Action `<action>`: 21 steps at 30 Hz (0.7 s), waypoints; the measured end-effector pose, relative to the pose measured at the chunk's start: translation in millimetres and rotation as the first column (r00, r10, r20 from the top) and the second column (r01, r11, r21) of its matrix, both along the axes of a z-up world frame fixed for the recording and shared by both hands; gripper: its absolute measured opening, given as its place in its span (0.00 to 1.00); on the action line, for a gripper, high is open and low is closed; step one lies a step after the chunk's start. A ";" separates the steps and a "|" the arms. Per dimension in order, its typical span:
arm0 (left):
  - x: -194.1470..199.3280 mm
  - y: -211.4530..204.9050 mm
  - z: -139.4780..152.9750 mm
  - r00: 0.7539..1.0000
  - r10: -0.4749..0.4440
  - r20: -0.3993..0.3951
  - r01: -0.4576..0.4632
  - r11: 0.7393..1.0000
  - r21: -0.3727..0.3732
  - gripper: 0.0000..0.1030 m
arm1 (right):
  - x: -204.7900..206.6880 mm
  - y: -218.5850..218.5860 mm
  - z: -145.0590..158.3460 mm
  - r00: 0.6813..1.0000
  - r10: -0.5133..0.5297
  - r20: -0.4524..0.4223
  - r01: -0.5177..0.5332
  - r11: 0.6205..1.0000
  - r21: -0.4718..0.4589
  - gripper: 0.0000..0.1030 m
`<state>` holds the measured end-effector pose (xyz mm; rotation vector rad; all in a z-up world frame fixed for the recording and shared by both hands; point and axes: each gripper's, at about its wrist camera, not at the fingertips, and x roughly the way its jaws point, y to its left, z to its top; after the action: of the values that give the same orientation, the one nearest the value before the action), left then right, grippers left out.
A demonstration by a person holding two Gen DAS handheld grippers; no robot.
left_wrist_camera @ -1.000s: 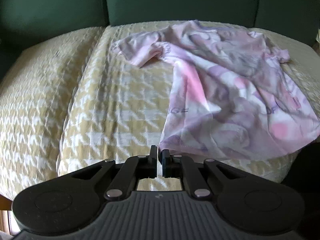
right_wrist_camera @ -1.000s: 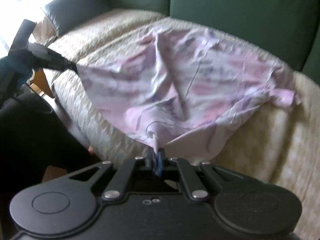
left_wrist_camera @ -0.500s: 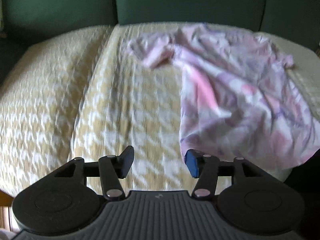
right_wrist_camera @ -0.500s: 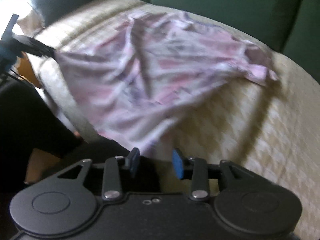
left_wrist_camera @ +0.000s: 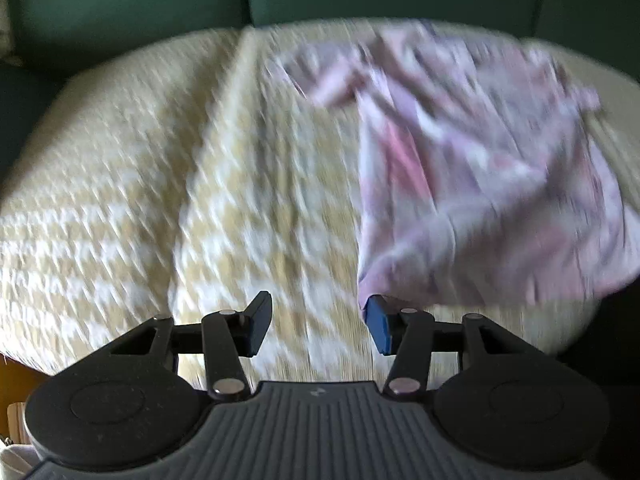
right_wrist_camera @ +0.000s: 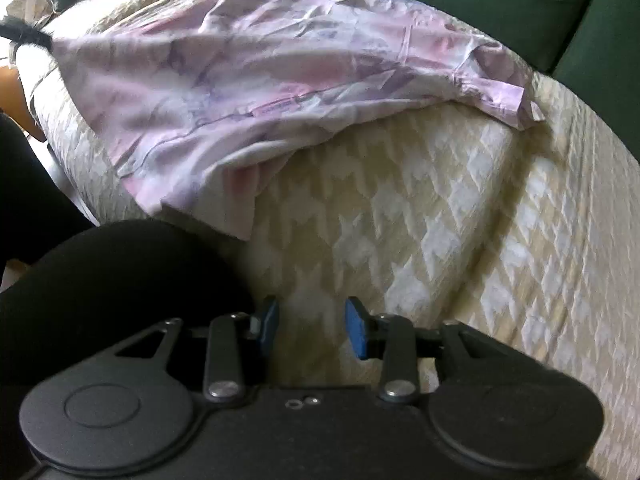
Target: Fold clothes
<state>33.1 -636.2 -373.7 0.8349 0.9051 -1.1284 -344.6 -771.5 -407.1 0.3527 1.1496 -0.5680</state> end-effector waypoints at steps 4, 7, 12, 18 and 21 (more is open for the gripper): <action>0.8 9.0 -10.2 0.994 -0.040 0.105 0.031 0.996 0.079 0.48 | 0.1 -1.9 8.4 0.999 0.021 0.025 -0.021 1.000 -0.002 1.00; 15.7 10.5 -2.1 0.993 0.042 0.106 -0.045 0.999 0.023 0.47 | 0.3 -2.5 17.6 0.997 0.054 0.062 -0.055 0.998 0.011 1.00; 2.8 -20.8 16.0 0.997 0.029 0.067 -0.020 0.991 -0.129 0.29 | 12.8 -2.2 21.1 0.991 0.104 0.085 -0.105 0.994 0.014 1.00; -29.1 -69.0 -8.2 0.999 -0.037 0.010 0.038 0.989 -0.140 0.29 | 36.1 -1.8 14.3 0.980 0.146 0.134 -0.145 0.989 -0.014 1.00; -46.6 -79.0 -30.5 0.996 -0.086 0.015 0.087 0.992 -0.087 0.29 | 27.1 -7.2 22.7 0.975 0.138 0.176 -0.142 0.990 0.011 1.00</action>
<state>-13.5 -715.2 -404.2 0.8140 0.8112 -1.2288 -317.5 -778.7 -384.4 0.3317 1.0030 -0.3921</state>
